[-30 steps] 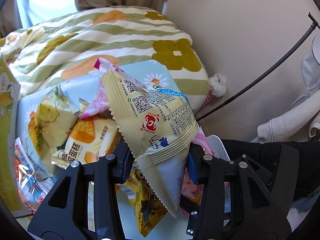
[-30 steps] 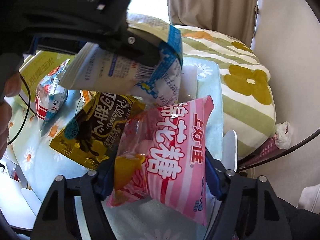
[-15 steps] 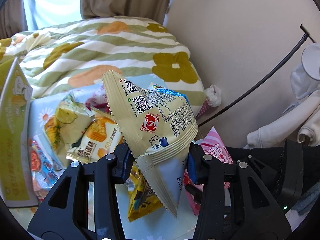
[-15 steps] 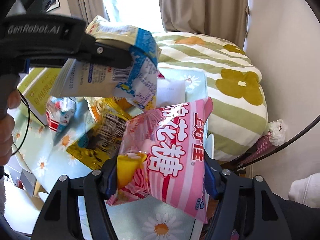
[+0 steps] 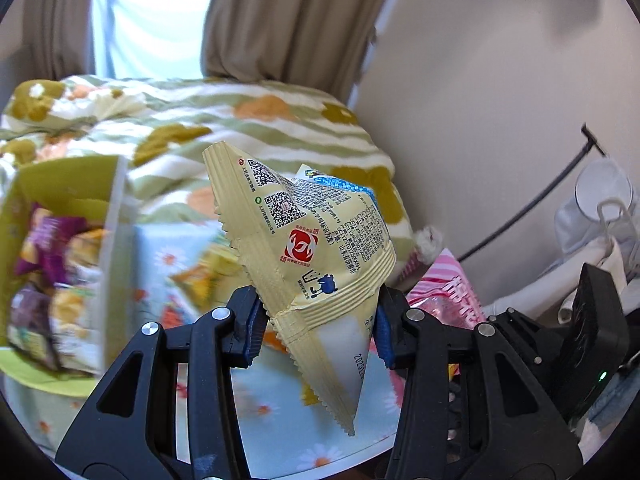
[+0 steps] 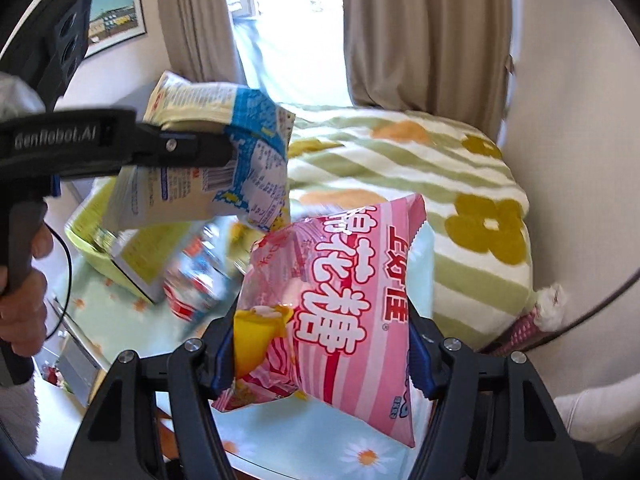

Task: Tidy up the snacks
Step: 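Carry both bags over the green box and open both grippers to drop them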

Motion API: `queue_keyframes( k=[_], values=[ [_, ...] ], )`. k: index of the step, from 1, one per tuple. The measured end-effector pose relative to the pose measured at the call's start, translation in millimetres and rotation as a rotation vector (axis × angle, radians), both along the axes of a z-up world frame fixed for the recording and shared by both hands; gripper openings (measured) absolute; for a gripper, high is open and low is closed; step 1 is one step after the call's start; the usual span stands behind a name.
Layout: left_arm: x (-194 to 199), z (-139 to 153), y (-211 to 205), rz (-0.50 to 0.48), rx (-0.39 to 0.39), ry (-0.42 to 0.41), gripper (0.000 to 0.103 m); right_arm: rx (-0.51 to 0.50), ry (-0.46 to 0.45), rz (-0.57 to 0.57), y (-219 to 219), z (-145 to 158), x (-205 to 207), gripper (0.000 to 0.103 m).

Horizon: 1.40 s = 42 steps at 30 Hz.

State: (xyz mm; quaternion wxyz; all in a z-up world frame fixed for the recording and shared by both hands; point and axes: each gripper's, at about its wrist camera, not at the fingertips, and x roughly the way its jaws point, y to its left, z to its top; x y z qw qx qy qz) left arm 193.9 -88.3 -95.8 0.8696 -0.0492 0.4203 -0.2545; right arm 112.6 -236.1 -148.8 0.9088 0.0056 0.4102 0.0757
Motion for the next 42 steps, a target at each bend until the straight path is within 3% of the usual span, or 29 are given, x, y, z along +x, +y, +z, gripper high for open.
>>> queue_keyframes(
  k=[5,11,18,24,26,28,42],
  values=[
    [11.5,26.2,65.4,0.091,0.016,-0.035,0.040,0.040,-0.027,0.056,49.0,31.0,22.2,0.064],
    [34.0,29.9,157.9,0.214,0.033,-0.025,0.040,0.082,-0.035,0.145,122.3,44.5,62.2,0.064],
    [66.9,-4.7,253.7,0.305,0.097,0.043,0.040,0.115,0.005,0.199,195.8,38.4,112.2,0.064],
    [102.3,-56.4,296.7,0.290,0.130,0.126,0.040,0.117,0.059,0.192,239.5,22.1,149.2,0.064],
    [112.4,-72.2,303.8,0.276,0.135,0.156,0.051,0.110,0.076,0.182,248.6,17.0,161.4,0.064],
    [117.1,-81.6,309.9,0.281,0.144,0.165,0.103,0.109,0.092,0.168,255.4,13.1,169.9,0.064],
    [110.9,-67.9,324.3,0.243,0.157,0.127,0.103,0.079,0.171,0.071,272.8,1.7,230.8,0.068]
  ],
)
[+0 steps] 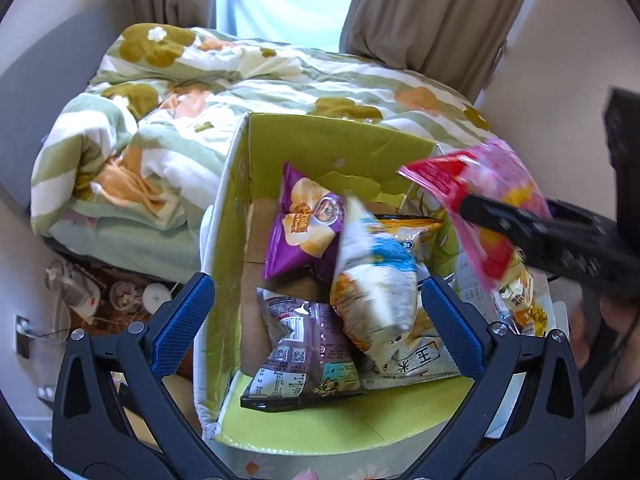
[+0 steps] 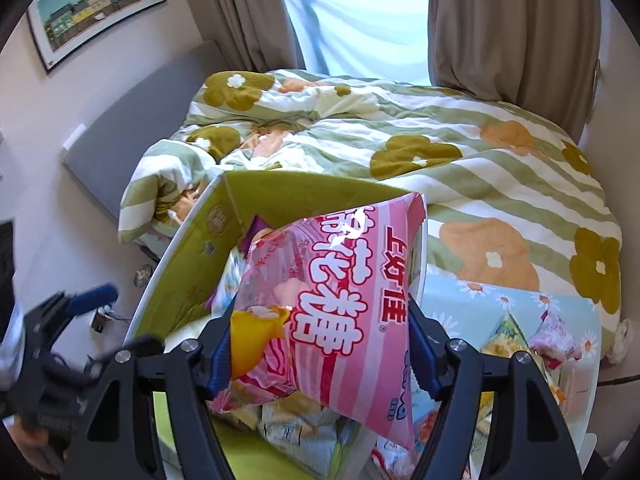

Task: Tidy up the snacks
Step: 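Carry both bags over the green box and open both grippers to drop them, then move both grippers back from the box toward the snack pile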

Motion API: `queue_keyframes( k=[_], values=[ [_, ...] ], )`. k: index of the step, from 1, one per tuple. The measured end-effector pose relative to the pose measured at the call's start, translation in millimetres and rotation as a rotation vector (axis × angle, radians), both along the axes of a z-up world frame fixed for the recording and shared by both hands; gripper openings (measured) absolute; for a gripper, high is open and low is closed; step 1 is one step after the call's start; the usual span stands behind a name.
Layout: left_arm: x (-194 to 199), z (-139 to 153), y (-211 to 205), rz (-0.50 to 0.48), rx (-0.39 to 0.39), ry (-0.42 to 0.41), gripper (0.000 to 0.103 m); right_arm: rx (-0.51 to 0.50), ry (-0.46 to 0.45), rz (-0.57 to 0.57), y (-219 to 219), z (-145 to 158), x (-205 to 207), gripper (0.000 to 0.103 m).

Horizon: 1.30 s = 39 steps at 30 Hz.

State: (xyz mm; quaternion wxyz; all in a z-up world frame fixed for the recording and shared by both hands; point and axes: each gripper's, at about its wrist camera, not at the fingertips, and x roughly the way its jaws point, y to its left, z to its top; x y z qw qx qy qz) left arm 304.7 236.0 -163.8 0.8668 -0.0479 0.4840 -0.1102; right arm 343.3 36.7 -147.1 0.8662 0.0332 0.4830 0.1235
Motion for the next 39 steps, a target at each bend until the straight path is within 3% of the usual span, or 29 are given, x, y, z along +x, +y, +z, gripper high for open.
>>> queue_keyframes(
  k=[7,11,13,22,29,39],
  values=[
    [10.1,-8.0,4.4,0.008,-0.023,0.021,0.103,0.003,0.052,-0.017,4.1,-19.3,35.7,0.070],
    [12.6,-10.4,5.3,0.003,-0.007,0.019,0.103,0.020,0.051,-0.042,2.0,-25.1,40.2,0.096],
    [11.8,-10.7,6.3,0.002,-0.001,0.016,0.103,0.031,0.028,-0.051,-0.8,-23.7,35.5,0.103],
    [2.4,-5.2,7.1,-0.002,0.007,0.000,0.103,0.025,-0.013,-0.065,-1.7,-11.9,16.0,0.103],
    [-18.3,27.4,-1.6,0.012,0.024,-0.054,0.103,0.027,-0.052,-0.057,-5.5,16.1,-8.6,0.103],
    [-70.9,75.5,-56.3,0.015,0.068,-0.158,0.103,0.053,-0.157,-0.068,-68.0,74.5,-83.4,0.103]
  ],
)
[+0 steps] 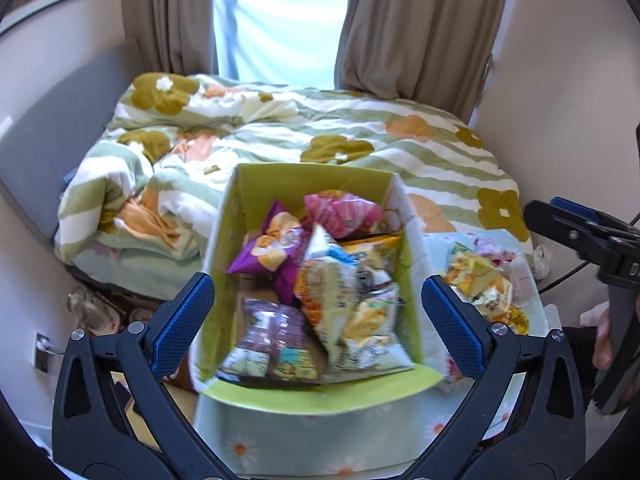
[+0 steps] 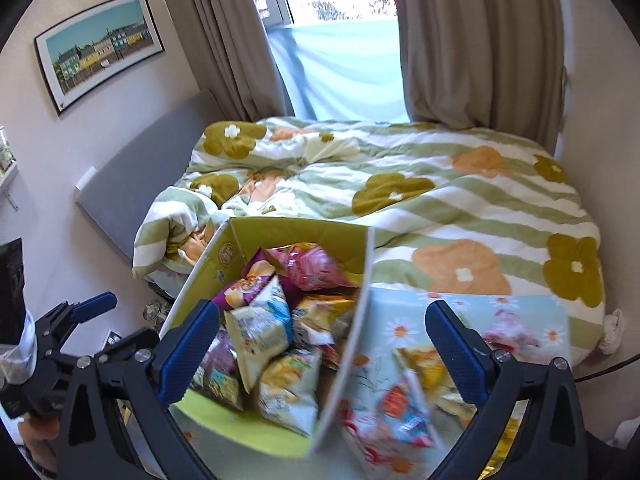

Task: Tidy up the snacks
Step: 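Move both grippers back from the box toward the snack pile, then grasp the blue OISHI bag with the left gripper while the right grasps the yellow Pillows bag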

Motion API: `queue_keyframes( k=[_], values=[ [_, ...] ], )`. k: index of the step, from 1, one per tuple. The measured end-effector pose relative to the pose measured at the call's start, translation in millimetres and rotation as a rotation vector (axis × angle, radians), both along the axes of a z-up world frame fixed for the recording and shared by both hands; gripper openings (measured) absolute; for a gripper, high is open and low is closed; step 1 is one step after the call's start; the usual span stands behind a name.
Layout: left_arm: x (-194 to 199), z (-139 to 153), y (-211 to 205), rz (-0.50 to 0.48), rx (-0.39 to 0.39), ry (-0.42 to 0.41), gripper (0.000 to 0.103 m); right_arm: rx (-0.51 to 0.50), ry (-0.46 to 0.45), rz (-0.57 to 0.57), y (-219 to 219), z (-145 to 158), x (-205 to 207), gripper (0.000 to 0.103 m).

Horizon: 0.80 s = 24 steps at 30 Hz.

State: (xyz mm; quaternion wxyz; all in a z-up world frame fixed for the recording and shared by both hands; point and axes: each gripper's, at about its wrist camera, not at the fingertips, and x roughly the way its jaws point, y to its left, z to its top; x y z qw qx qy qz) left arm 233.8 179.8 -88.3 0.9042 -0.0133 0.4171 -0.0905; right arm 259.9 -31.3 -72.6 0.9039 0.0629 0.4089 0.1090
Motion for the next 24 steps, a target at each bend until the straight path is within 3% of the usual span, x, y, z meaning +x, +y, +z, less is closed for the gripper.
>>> queue_keyframes(
  k=[6,12,20,24],
  values=[
    [-31.2,-0.5,-63.0,-0.029,-0.008,0.001,0.103,-0.066,-0.033,-0.034,-61.4,9.8,-48.0,0.103],
    [-55.8,-16.3,-138.4,-0.079,0.046,0.011,0.103,-0.047,0.018,-0.086,-132.7,-9.2,-80.3,0.103],
    [-77.3,-66.7,-220.0,-0.136,0.210,0.033,0.103,-0.016,0.121,-0.137,-196.4,-56.0,-105.5,0.103],
    [-77.1,-101.0,-252.4,-0.174,0.346,0.035,0.103,0.009,0.171,-0.144,-212.6,-85.7,-110.9,0.103]
  ],
)
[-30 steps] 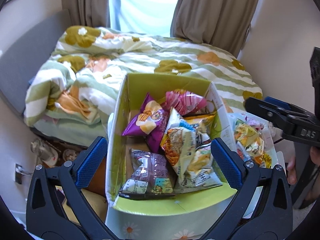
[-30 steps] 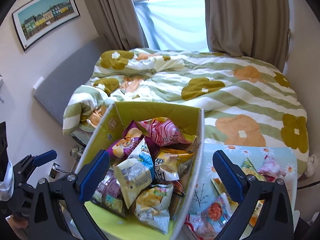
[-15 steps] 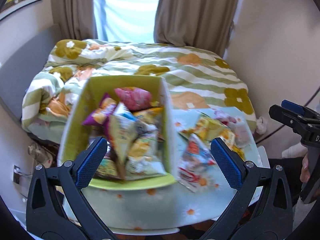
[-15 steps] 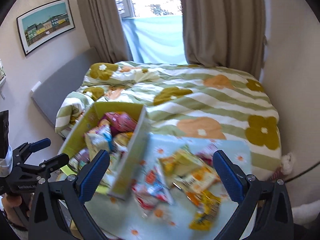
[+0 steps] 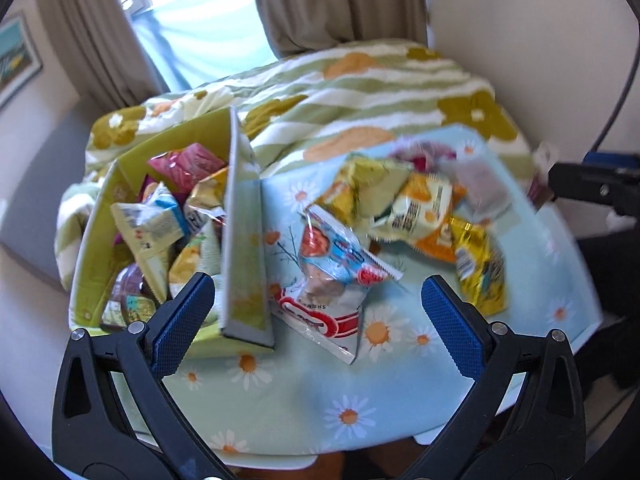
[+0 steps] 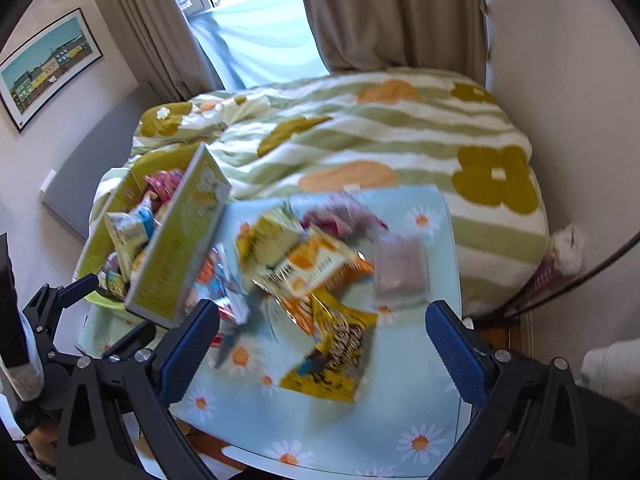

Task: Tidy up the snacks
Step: 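Grasp the blue OISHI bag with the left gripper while the right grasps the yellow Pillows bag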

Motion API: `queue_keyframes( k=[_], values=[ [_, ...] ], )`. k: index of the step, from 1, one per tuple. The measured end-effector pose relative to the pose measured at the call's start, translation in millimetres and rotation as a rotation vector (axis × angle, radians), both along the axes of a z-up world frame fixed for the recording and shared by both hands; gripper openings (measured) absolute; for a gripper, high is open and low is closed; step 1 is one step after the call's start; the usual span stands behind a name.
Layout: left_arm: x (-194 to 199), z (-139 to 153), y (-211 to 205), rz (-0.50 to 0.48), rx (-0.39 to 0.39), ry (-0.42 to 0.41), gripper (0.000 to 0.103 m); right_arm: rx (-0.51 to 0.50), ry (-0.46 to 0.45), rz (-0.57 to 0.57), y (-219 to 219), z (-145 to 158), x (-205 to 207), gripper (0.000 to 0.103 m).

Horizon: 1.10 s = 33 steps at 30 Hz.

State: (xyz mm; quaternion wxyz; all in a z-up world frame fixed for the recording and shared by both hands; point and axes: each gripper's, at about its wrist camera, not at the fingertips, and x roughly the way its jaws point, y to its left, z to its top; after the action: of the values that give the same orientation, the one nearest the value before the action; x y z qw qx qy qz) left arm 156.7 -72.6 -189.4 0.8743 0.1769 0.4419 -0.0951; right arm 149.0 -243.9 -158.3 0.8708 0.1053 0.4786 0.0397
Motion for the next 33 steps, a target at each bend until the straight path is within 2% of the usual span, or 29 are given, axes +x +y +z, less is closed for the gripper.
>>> queue_keyframes(
  k=[7,9,15,20,23,25,29,33],
  values=[
    [9.8,-64.1,-32.9,-0.039,0.259,-0.032,0.103,0.051,0.079,-0.004,-8.4,-59.4,1.1,0.103],
    [14.5,-78.4,-37.5,-0.031,0.298,-0.032,0.103,0.069,0.096,-0.005,-7.8,-72.2,2.3,0.103],
    [32.9,-105.6,-41.6,-0.004,0.304,-0.015,0.102,0.102,0.150,-0.021,-7.0,-110.1,11.5,0.103],
    [46.3,-119.4,-41.6,0.028,0.305,-0.011,0.100,0.125,0.180,-0.029,-6.4,-129.3,20.5,0.103],
    [54.3,-127.9,-42.4,0.033,0.305,0.007,0.093,0.145,0.187,-0.033,-6.4,-135.3,24.8,0.101],
    [61.3,-133.4,-41.9,0.034,0.310,0.033,0.078,0.138,0.196,-0.029,-4.3,-140.4,27.7,0.097],
    [65.3,-140.8,-40.0,0.047,0.307,0.067,0.071,0.145,0.214,-0.022,-1.8,-147.7,28.5,0.086],
    [67.5,-141.0,-34.1,0.054,0.287,0.101,0.061,0.139,0.226,-0.015,-0.7,-153.3,29.8,0.077]
  ],
)
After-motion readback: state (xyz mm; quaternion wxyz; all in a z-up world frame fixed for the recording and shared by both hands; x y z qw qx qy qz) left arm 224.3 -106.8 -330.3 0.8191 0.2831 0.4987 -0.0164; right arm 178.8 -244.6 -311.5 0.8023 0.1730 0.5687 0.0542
